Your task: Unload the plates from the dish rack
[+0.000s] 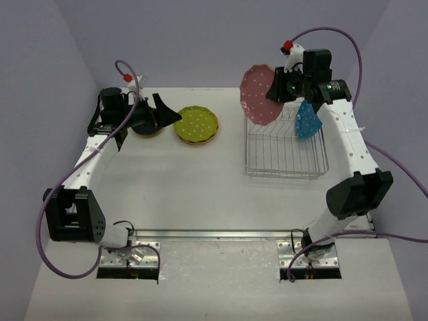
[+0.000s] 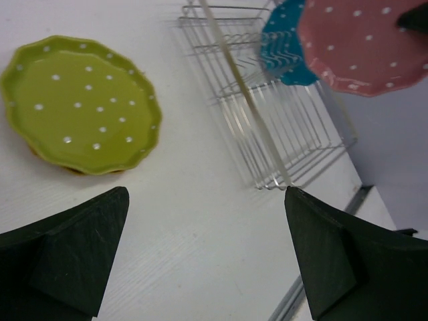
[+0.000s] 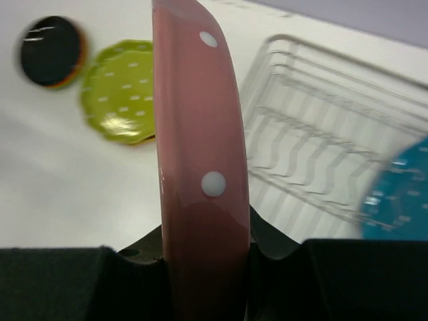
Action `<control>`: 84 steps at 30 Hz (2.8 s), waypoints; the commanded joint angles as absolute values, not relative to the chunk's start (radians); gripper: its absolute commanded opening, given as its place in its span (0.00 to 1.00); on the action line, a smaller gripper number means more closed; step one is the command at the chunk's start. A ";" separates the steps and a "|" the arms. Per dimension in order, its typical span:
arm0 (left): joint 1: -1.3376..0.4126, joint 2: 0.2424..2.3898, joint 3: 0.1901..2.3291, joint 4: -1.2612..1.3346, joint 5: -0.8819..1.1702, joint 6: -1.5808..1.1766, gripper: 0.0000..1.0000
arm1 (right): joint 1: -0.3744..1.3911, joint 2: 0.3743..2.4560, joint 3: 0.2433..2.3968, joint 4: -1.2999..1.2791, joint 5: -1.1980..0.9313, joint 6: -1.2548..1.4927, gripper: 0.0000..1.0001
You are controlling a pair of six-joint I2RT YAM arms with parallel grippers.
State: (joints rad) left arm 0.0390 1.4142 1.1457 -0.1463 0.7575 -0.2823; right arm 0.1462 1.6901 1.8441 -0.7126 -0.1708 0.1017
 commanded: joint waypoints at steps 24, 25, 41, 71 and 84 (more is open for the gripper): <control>-0.185 1.540 1.111 0.282 1.134 -0.606 0.80 | 0.273 1.634 1.534 -0.275 -1.073 0.568 0.00; -0.187 1.541 1.108 0.284 1.134 -0.607 0.78 | 0.279 1.640 1.536 -0.269 -1.076 0.574 0.00; -0.184 1.559 1.081 0.370 1.213 -0.692 0.00 | 0.302 1.671 1.569 -0.313 -1.017 0.552 0.43; 0.056 1.969 1.463 0.114 0.785 -0.556 0.00 | 0.132 1.500 1.461 -0.502 -0.477 0.411 0.99; 0.011 2.062 1.522 0.023 0.733 -0.466 0.00 | 0.127 1.471 1.405 -0.474 -0.502 0.428 0.99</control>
State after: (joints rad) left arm 0.0268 2.0954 1.4495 -0.0619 0.6867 -0.4894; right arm 0.1329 1.5051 1.4021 -0.5136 -0.4973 0.4301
